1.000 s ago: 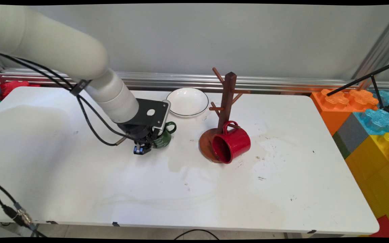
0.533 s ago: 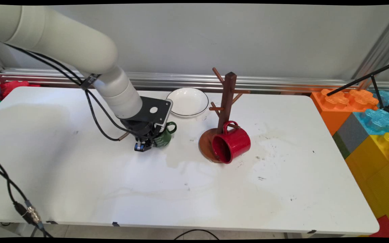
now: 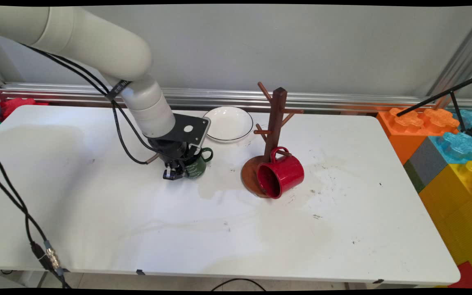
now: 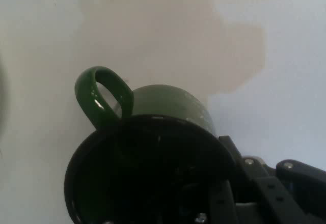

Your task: Place the picked object on the table

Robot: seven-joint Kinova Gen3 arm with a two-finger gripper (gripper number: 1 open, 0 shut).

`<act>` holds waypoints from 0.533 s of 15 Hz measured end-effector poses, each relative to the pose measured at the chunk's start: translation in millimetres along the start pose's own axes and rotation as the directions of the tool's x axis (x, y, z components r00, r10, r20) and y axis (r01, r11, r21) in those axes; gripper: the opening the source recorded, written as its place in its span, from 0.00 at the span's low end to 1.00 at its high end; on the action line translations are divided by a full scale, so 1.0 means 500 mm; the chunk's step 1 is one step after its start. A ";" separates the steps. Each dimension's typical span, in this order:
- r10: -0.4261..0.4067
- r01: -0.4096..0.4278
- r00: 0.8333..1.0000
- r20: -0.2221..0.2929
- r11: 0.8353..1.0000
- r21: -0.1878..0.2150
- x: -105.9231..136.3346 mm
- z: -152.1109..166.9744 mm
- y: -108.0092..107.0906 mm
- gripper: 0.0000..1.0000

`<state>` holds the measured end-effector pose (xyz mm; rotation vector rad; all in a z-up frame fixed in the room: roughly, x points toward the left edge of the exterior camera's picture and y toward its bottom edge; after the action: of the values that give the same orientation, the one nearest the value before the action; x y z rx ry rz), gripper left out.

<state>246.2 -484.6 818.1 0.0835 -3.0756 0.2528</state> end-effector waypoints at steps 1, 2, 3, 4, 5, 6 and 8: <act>-0.002 0.002 1.000 0.001 1.000 -0.008 -0.002 0.002 -0.005 0.00; -0.002 0.002 1.000 0.001 1.000 -0.013 -0.003 0.004 -0.008 0.00; -0.003 0.003 1.000 0.001 1.000 -0.016 -0.004 0.005 -0.011 0.00; -0.004 0.004 1.000 0.001 1.000 -0.021 -0.006 0.007 -0.014 0.00; -0.004 0.004 1.000 0.001 1.000 -0.024 -0.007 0.008 -0.016 0.00; -0.005 0.005 1.000 0.001 1.000 -0.028 -0.008 0.010 -0.019 0.00; -0.006 0.006 1.000 0.001 0.999 -0.037 -0.011 0.013 -0.023 0.00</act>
<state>252.2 -496.6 813.1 0.0905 -3.0789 0.1959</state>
